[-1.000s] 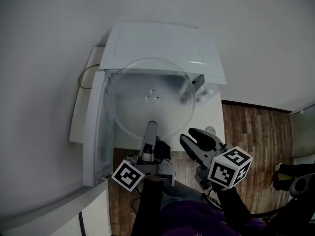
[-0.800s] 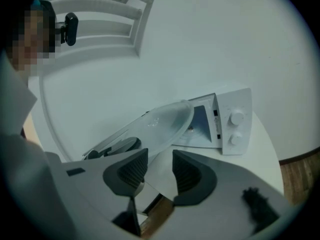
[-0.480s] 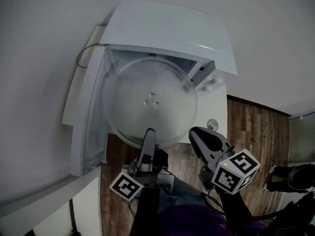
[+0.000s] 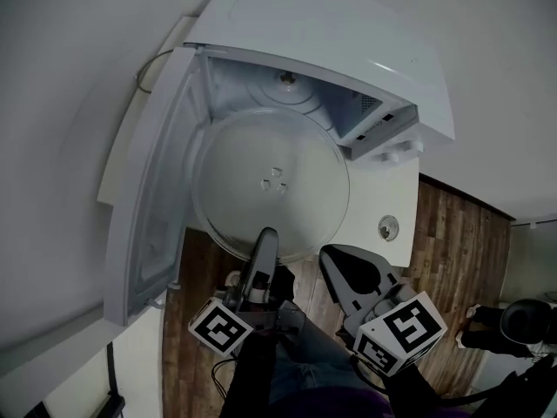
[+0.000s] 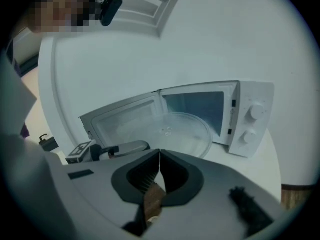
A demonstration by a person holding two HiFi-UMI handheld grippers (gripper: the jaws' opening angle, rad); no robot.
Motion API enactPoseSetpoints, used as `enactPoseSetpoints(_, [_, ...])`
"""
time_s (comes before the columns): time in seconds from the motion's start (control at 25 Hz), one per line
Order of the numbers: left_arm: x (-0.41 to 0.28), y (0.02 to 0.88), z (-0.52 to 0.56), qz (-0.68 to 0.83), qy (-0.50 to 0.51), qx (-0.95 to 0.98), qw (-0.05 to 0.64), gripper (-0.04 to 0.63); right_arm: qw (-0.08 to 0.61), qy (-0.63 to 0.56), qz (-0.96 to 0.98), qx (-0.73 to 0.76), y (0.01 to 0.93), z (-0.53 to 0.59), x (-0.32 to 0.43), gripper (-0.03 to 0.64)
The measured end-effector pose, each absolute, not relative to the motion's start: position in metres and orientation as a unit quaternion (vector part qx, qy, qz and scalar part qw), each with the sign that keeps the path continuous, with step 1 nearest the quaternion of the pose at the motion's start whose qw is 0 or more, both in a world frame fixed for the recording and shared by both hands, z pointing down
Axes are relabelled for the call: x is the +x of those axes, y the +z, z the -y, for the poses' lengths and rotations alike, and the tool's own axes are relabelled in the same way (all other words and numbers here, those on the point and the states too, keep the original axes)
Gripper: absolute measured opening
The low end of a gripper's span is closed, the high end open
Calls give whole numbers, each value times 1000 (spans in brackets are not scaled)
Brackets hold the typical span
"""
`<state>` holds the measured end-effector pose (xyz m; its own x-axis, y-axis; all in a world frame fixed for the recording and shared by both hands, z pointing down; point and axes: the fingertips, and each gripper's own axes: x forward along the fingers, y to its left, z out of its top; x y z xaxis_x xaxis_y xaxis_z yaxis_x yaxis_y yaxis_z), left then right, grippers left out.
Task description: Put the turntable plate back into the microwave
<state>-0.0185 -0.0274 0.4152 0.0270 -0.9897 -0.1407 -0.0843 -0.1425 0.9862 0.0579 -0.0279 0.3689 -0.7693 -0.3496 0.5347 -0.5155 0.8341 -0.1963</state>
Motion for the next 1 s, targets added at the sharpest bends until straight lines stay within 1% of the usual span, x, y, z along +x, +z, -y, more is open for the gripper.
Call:
enactPoseSetpoints(0.48, [-36,463,63,499,-482,565,447,41,274,126,928,219,403,40,32,11])
enactPoseSetpoints(1.0, [-57,466,114,486,-500,570,435,43,288,106,926,219,430,63,23,11])
